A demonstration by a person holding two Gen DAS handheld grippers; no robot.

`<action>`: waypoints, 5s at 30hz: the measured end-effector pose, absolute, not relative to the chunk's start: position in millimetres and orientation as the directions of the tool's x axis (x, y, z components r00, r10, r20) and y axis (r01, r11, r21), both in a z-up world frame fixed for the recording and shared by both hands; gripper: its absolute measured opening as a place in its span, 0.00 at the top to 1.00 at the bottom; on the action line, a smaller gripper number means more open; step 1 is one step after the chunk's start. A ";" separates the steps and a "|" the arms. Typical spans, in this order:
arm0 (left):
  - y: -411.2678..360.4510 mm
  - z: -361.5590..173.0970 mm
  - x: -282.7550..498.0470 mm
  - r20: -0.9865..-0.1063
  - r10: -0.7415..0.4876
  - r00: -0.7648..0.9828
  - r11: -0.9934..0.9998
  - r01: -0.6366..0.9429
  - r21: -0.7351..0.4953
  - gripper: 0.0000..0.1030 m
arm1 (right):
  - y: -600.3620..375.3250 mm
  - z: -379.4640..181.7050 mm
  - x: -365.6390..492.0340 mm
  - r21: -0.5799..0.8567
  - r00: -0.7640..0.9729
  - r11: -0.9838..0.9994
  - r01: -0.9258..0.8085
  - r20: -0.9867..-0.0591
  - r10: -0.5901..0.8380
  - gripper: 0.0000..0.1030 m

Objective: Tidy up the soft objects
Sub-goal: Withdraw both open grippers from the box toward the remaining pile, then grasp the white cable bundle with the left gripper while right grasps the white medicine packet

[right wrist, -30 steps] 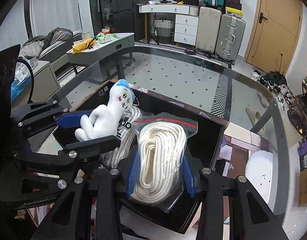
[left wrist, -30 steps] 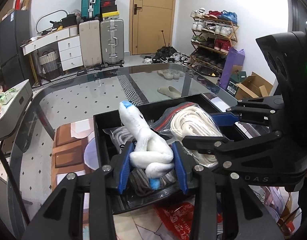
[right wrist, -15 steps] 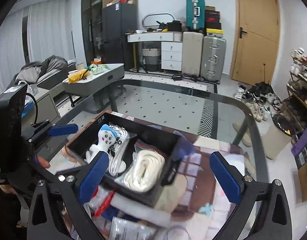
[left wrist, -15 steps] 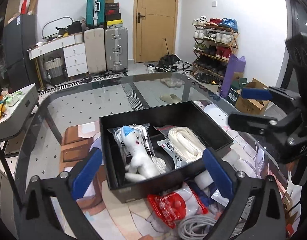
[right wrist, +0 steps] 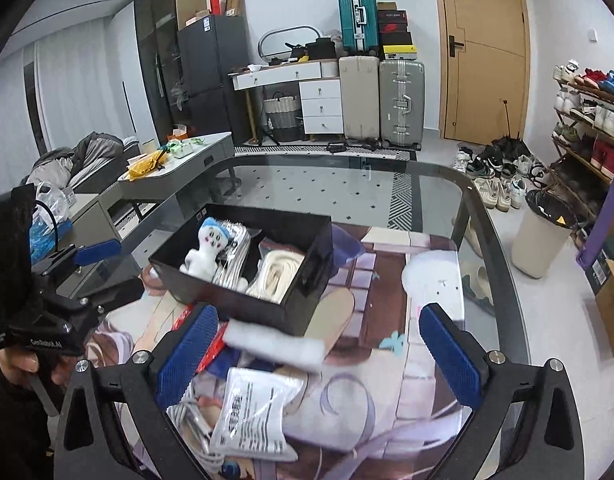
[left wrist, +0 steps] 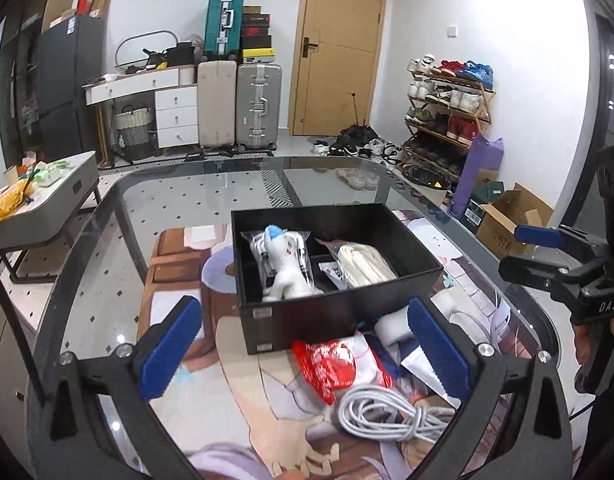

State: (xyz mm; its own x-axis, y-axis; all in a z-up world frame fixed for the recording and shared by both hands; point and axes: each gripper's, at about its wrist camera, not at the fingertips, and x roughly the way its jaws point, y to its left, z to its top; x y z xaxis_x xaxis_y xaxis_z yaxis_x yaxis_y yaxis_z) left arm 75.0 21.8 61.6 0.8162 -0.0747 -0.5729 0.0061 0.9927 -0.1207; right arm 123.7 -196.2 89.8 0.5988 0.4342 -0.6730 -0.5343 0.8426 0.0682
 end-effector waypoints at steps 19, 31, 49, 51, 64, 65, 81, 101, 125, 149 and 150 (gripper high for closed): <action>0.6 39.7 43.4 -0.628 -0.045 0.777 0.989 -0.052 -0.135 0.00 | -173.6 63.5 109.6 0.021 0.488 0.765 -0.644 -0.758 0.432 0.01; -25.0 23.8 40.5 -0.664 -0.055 0.746 0.993 -0.028 -0.114 0.00 | -176.1 49.9 112.1 0.026 0.451 0.758 -0.652 -0.791 0.414 0.01; -52.0 5.7 40.3 -0.699 -0.134 0.702 0.990 0.065 -0.125 0.00 | -174.9 18.6 119.9 0.046 0.379 0.755 -0.654 -0.844 0.380 0.01; -54.0 5.2 41.3 -0.702 -0.142 0.698 0.989 0.066 -0.134 0.00 | -177.0 18.6 121.6 0.051 0.382 0.761 -0.647 -0.842 0.380 0.01; -63.7 -0.8 46.3 -0.725 -0.161 0.669 0.985 0.069 -0.156 0.00 | -179.2 14.9 123.9 0.064 0.371 0.763 -0.643 -0.846 0.384 0.01; -64.1 -2.9 46.9 -0.735 -0.148 0.662 0.988 0.063 -0.143 0.00 | -179.3 14.2 124.0 0.067 0.368 0.763 -0.643 -0.847 0.384 0.01; -25.0 -17.0 27.7 -0.759 -0.149 0.634 0.986 0.032 -0.167 0.00 | -145.4 -2.1 111.9 0.046 0.318 0.721 -0.691 -0.877 0.361 0.01; -5.5 -8.8 30.6 -0.743 -0.229 0.629 0.949 -0.026 -0.315 0.00 | -165.8 -14.9 116.8 0.003 0.323 0.744 -0.668 -0.900 0.294 0.01; -17.4 -10.2 35.3 -0.721 -0.206 0.661 0.963 0.007 -0.269 0.58 | -162.6 -13.6 117.7 0.002 0.334 0.744 -0.668 -0.893 0.301 0.01; 9.2 -7.1 28.1 -0.691 -0.177 0.701 0.956 -0.044 -0.290 0.72 | -156.7 8.3 97.6 0.055 0.323 0.665 -0.745 -0.843 0.431 0.63; 10.2 -5.8 27.8 -0.686 -0.175 0.706 0.956 -0.046 -0.291 0.72 | -157.1 10.0 96.2 0.053 0.324 0.662 -0.747 -0.841 0.433 0.63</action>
State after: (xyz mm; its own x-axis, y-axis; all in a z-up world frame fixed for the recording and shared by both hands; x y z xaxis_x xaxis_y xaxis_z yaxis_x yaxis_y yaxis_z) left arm 27.8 10.2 -5.8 0.7060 -0.1752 -0.6862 -0.0455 0.9557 -0.2909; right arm 96.2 -157.1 10.0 0.3245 0.4334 -0.8408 -0.7472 0.6624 0.0531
